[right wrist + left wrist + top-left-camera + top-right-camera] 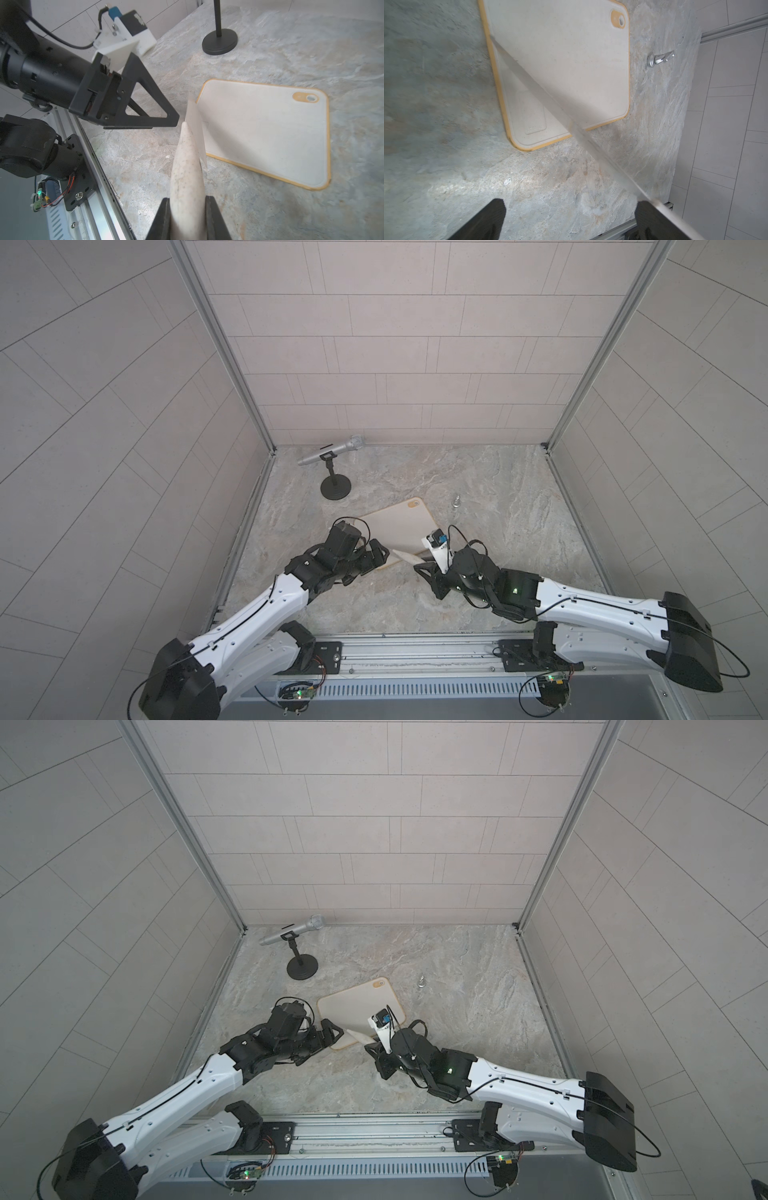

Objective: Align the knife with the edge of the cutting board
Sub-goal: Adjust the knife.

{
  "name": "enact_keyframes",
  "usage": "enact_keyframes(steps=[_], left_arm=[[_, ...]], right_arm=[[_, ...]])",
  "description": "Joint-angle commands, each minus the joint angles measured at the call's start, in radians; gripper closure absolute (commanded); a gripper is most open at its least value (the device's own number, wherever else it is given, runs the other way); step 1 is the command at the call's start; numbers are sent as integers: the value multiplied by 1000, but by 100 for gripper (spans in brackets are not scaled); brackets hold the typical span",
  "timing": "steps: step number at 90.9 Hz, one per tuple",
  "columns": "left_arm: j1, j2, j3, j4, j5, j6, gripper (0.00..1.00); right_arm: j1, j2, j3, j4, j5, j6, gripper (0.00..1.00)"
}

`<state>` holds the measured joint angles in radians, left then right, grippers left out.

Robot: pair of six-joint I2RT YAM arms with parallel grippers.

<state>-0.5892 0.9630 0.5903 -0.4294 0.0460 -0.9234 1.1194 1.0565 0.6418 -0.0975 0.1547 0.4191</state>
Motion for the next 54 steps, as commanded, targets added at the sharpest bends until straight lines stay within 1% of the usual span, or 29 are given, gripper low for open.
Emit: enact_keyframes(steps=[1,12,20,30,42,54], left_arm=[[8,12,-20,-24,17,21,0],[11,50,-26,3,32,9,0],[14,60,-40,47,69,-3,0],[15,58,-61,114,117,-31,0],[15,5,-85,137,160,-61,0],[16,-65,-135,192,139,-121,0]], right_arm=[[2,-4,22,-3,71,-60,100],[16,11,5,5,42,-68,100],[49,21,-40,34,48,-81,100],[92,45,-70,45,85,-90,100],[105,60,-98,60,99,-81,100],[119,57,-112,73,112,-82,100]])
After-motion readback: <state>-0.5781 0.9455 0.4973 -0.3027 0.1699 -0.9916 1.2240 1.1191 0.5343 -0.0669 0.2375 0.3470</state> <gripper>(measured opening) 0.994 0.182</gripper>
